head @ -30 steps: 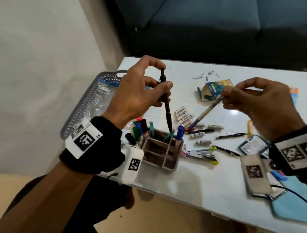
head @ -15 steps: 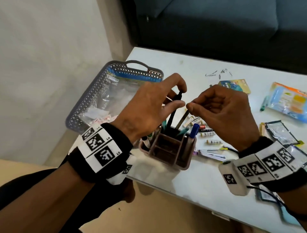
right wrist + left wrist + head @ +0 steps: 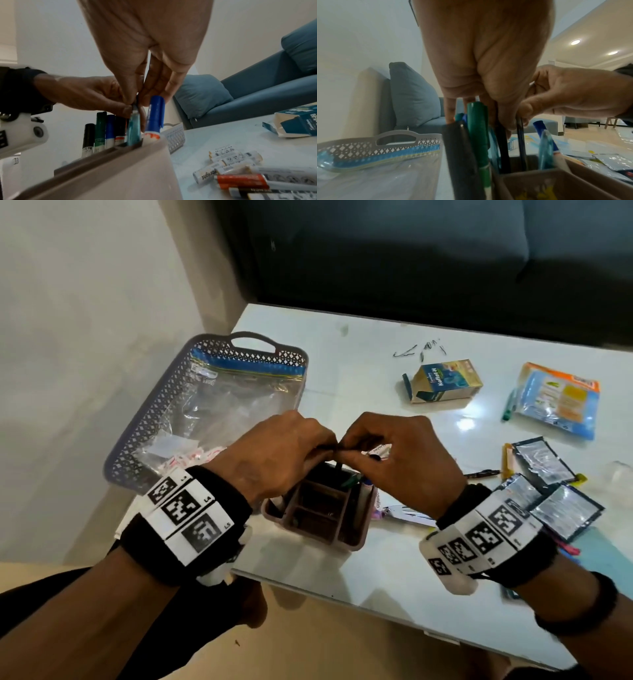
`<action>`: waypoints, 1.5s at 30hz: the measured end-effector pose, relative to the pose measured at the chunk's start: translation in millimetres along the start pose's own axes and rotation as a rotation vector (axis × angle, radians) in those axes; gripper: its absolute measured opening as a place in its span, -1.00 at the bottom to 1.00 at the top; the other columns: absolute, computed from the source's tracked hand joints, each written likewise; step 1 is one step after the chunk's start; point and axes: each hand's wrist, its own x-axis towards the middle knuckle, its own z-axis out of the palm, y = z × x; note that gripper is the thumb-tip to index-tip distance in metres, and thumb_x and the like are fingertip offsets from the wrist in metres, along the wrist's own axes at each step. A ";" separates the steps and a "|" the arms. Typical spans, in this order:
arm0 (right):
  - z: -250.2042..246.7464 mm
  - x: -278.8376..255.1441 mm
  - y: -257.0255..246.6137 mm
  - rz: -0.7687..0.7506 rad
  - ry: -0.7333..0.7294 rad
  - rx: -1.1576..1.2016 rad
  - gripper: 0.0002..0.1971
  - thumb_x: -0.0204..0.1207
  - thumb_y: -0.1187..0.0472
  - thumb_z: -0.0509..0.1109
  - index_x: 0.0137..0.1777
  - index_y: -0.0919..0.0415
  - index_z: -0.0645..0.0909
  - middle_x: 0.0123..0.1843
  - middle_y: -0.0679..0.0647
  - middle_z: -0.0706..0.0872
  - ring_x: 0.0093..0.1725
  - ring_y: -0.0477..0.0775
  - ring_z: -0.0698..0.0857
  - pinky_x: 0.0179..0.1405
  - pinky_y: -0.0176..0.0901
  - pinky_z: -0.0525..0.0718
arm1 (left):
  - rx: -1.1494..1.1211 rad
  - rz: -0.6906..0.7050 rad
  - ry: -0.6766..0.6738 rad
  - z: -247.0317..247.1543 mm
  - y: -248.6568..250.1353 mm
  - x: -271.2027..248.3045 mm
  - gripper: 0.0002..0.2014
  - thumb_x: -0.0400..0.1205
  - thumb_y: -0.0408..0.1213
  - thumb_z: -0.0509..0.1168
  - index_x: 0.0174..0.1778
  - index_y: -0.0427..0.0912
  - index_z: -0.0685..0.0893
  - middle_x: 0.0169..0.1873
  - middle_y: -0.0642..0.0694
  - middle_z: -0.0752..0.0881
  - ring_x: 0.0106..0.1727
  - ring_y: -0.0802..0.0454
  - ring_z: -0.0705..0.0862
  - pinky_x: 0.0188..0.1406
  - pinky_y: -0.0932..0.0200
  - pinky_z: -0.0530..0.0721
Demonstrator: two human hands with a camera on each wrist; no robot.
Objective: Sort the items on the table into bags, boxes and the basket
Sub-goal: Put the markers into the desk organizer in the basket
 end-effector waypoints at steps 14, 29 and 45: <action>-77.2 9.3 56.9 0.251 0.183 -0.174 -0.87 0.53 0.15 0.62 -0.05 0.20 0.81 -0.17 0.03 0.84 -0.18 -0.04 0.82 -0.10 -0.20 0.80 | -0.193 -0.014 0.193 -15.0 68.1 65.4 -0.66 0.73 -0.16 0.29 0.43 0.16 0.62 0.18 0.10 0.77 0.27 0.04 0.68 0.35 -0.06 0.65; -115.9 -50.6 153.4 0.511 -0.327 -0.561 -0.81 0.48 0.39 0.51 -0.02 0.10 0.79 -0.04 0.03 0.79 0.02 0.14 0.77 0.06 0.02 0.75 | -0.010 -0.008 0.159 12.1 105.7 105.7 -0.69 0.73 0.03 0.32 0.40 0.16 0.65 0.31 0.03 0.75 0.31 -0.04 0.67 0.16 0.05 0.62; -81.7 -24.5 113.5 0.372 -0.191 -0.340 -0.79 0.51 0.31 0.57 0.10 0.09 0.78 -0.02 0.00 0.80 -0.03 0.04 0.79 0.05 0.00 0.78 | -0.135 -0.092 0.265 -1.6 94.8 101.2 -0.83 0.59 -0.05 0.54 0.06 0.03 0.83 0.07 -0.02 0.84 0.08 0.01 0.79 0.03 0.06 0.84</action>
